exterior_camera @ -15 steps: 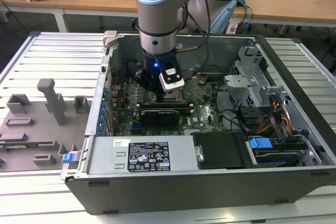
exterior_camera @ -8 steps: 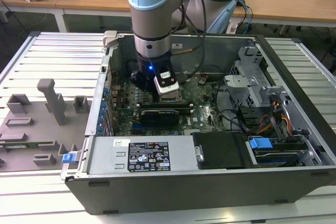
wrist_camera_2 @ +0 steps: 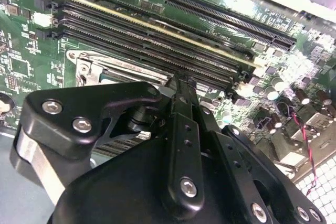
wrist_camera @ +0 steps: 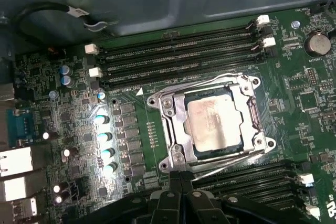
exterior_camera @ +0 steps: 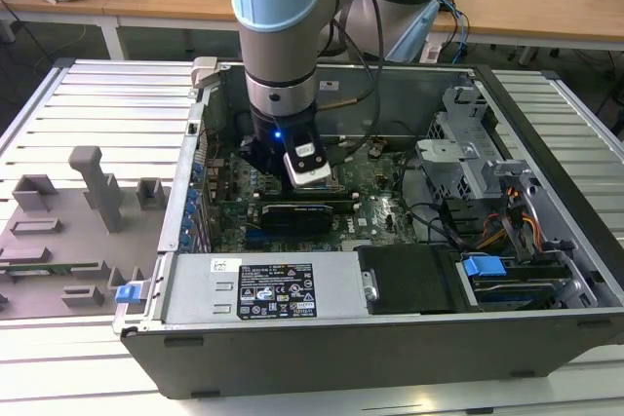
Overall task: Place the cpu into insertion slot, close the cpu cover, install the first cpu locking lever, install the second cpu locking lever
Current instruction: 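Install the second cpu locking lever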
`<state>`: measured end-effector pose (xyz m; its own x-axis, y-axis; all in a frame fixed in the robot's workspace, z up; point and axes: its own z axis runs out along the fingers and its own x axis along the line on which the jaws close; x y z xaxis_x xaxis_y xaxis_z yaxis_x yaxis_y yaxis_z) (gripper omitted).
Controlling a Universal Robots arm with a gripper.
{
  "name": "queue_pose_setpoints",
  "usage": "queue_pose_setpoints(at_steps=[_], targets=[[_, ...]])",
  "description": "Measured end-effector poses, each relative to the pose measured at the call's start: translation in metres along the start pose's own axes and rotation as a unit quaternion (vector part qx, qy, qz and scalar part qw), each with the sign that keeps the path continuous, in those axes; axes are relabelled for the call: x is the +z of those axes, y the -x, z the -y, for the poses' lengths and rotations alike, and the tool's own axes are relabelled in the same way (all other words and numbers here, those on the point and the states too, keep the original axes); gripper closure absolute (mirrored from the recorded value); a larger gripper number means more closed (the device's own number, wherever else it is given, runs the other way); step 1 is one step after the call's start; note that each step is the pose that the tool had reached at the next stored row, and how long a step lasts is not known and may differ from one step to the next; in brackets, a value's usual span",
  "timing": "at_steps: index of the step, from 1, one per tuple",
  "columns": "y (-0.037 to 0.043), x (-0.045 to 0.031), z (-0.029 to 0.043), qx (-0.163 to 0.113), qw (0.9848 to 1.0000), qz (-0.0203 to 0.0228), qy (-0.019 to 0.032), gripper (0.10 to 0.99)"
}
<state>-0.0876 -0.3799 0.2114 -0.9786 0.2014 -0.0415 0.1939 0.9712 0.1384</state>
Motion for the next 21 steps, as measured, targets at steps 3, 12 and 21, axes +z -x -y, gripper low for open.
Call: queue_pose_setpoints(at_steps=[3,12,21], targets=[[-0.001,0.0004,0.0043,0.001,0.9999,-0.0032,0.0162,0.98],[-0.0061,0.008,0.0082,0.002,0.9989,-0.0092,0.045,0.98],[-0.0085,0.0115,0.0093,0.002,0.9984,-0.0113,0.0558,0.98]])
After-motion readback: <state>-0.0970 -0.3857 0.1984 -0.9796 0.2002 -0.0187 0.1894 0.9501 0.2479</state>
